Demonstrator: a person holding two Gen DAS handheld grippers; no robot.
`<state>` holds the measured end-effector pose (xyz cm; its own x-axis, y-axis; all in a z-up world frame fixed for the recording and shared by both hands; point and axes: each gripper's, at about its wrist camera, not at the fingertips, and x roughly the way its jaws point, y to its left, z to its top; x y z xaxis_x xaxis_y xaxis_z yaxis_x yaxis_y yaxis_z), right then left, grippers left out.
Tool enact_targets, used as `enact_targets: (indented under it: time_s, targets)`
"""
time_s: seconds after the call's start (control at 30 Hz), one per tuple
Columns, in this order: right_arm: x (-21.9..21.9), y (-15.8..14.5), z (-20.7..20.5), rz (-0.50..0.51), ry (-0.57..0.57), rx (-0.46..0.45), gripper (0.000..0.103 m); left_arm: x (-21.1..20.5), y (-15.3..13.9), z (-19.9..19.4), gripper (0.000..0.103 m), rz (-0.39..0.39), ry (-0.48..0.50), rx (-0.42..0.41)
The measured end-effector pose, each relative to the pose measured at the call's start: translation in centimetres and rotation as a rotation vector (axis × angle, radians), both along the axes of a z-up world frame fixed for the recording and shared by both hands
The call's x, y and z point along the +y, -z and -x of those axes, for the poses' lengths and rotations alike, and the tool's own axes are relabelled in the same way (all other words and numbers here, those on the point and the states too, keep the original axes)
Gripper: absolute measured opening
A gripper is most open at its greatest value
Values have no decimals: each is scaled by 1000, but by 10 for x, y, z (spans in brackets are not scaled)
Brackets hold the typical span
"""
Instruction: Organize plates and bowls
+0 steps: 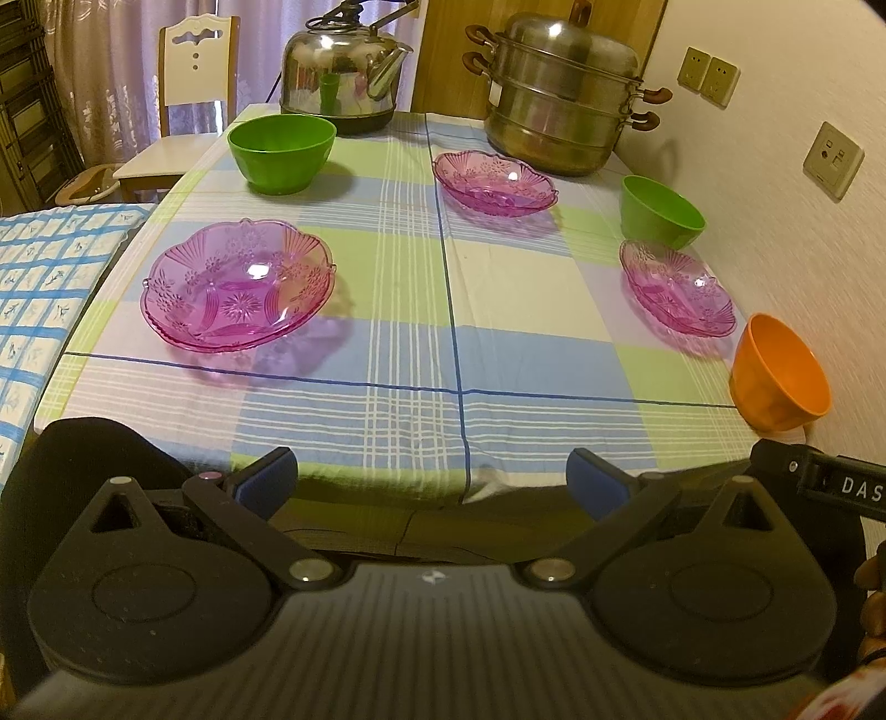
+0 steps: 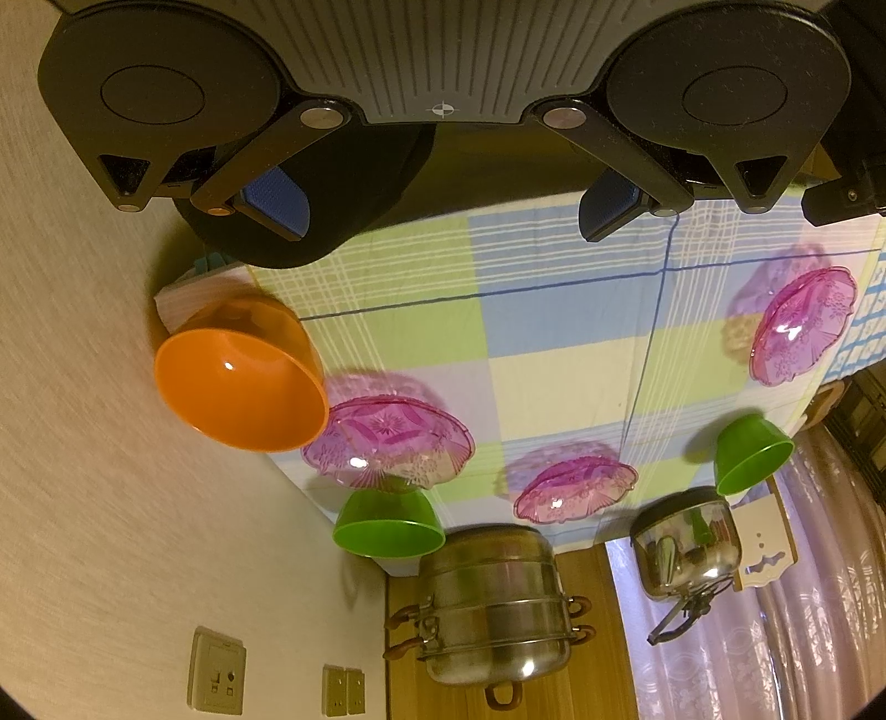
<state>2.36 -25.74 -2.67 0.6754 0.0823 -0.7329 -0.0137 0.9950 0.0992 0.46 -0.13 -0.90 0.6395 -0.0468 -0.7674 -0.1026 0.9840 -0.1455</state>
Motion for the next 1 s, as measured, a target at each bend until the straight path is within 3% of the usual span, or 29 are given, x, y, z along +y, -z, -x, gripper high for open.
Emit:
enact_targets:
  time_s: [1.0]
  targets:
    - [2, 3, 1, -7, -1, -1, 103, 3, 0, 0, 102, 24, -20, 1]
